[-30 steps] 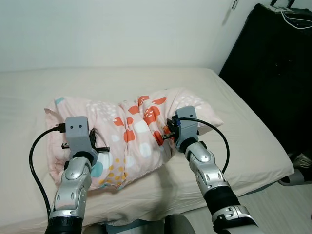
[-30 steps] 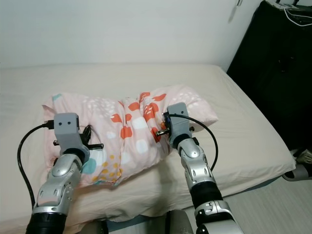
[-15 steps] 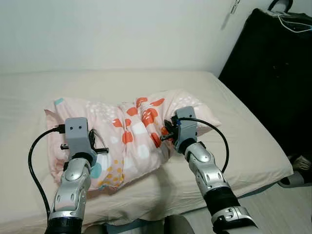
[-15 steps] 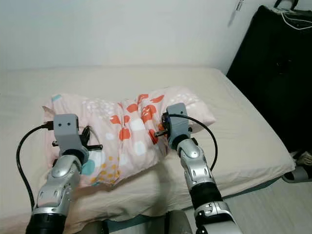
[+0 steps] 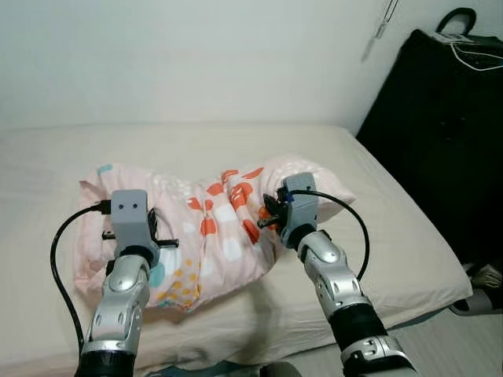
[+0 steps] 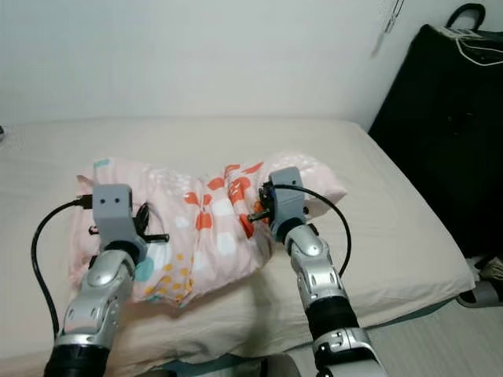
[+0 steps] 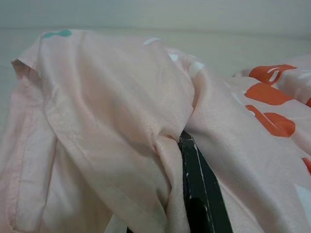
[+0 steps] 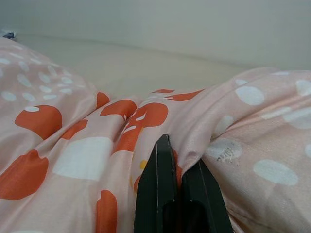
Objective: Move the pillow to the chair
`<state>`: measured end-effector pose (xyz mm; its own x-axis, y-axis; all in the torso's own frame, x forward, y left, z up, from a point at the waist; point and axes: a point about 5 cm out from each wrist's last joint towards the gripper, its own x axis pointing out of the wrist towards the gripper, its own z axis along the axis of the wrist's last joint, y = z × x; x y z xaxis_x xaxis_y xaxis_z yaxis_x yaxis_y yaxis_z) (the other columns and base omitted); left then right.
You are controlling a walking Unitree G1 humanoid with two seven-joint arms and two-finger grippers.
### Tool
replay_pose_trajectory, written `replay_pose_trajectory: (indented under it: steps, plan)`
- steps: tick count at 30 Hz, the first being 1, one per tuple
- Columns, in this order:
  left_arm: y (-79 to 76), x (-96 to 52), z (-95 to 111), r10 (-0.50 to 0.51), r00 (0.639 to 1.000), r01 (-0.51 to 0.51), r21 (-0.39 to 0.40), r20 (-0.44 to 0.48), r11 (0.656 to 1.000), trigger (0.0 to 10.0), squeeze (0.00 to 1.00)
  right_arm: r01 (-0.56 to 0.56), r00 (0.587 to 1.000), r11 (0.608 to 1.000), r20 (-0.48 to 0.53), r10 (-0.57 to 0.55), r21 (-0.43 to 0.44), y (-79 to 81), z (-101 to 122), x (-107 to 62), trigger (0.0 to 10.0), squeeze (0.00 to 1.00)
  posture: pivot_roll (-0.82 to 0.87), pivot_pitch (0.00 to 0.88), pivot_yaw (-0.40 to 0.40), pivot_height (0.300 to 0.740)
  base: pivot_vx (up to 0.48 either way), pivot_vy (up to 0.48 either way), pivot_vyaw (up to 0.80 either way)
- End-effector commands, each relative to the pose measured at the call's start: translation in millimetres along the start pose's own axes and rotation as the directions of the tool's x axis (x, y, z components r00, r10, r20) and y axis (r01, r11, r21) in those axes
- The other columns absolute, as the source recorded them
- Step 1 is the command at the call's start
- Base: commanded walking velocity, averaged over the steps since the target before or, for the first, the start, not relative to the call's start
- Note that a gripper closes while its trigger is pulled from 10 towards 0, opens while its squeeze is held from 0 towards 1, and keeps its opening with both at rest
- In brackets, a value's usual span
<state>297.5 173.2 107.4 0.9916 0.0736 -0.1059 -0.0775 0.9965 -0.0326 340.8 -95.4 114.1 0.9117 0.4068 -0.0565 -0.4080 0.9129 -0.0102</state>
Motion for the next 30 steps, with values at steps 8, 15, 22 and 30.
replay_pose_trajectory:
  steps: [8,15,22,30]
  plan:
    - [-14.8,2.0,5.5,-0.052,0.998,0.052,-0.011,0.044,0.999,10.0,0.00,-0.072,0.997,0.997,0.039,0.073,-0.020,14.5,11.0,4.9,10.0,0.00,0.03,0.009,-0.147,0.657,0.000,0.000,0.00]
    - [-15.0,1.4,5.5,-0.057,0.997,0.058,-0.010,0.046,0.998,10.0,0.00,-0.086,0.995,0.996,0.041,0.086,-0.012,14.9,11.2,4.3,10.0,0.00,0.03,0.003,-0.145,0.657,0.000,0.000,0.00]
    - [-16.4,1.8,6.3,-0.066,0.997,0.067,-0.013,0.051,0.998,10.0,0.00,-0.097,0.992,0.995,0.079,0.097,0.002,15.2,16.9,3.6,10.0,0.00,0.03,0.000,-0.143,0.662,0.000,0.000,0.00]
    - [-18.8,1.7,6.3,-0.077,0.995,0.079,-0.019,0.058,0.997,10.0,0.00,-0.108,0.990,0.994,0.092,0.108,-0.009,17.6,18.4,3.5,10.0,0.00,0.03,0.000,-0.143,0.702,0.000,0.000,0.00]
